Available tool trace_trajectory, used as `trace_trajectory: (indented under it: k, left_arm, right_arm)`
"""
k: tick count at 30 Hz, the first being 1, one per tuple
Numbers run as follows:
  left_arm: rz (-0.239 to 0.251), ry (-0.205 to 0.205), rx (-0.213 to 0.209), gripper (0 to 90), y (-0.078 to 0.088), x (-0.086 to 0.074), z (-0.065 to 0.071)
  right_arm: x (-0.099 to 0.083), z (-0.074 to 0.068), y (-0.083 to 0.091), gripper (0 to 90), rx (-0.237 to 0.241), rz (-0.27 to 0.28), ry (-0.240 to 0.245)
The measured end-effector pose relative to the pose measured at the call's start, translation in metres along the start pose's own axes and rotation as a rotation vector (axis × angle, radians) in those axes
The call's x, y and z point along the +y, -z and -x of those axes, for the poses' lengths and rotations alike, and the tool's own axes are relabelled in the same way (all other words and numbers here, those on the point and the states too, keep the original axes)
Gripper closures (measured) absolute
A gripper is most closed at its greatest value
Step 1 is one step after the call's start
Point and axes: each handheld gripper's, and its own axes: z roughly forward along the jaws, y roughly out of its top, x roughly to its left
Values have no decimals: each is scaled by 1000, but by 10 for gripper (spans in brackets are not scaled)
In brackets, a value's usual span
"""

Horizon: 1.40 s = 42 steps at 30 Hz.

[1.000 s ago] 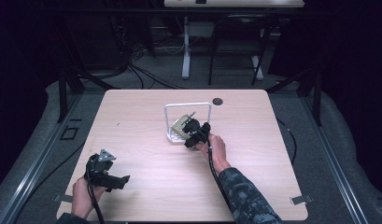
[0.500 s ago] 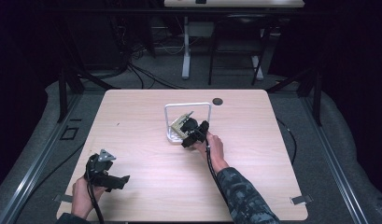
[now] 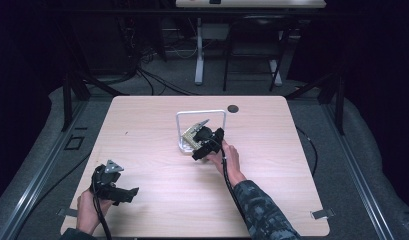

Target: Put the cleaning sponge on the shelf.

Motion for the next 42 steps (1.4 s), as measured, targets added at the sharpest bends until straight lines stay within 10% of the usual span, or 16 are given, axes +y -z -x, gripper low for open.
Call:
trace_trajectory:
  k: [23, 42]
  left_arm:
    - [4, 1, 2, 0, 0, 0, 1]
    - [7, 5, 6, 0, -1, 1, 2]
  right_arm:
    - [-13, 1, 68, 14, 87, 74, 24]
    - [-63, 16, 138, 4, 89, 100, -22]
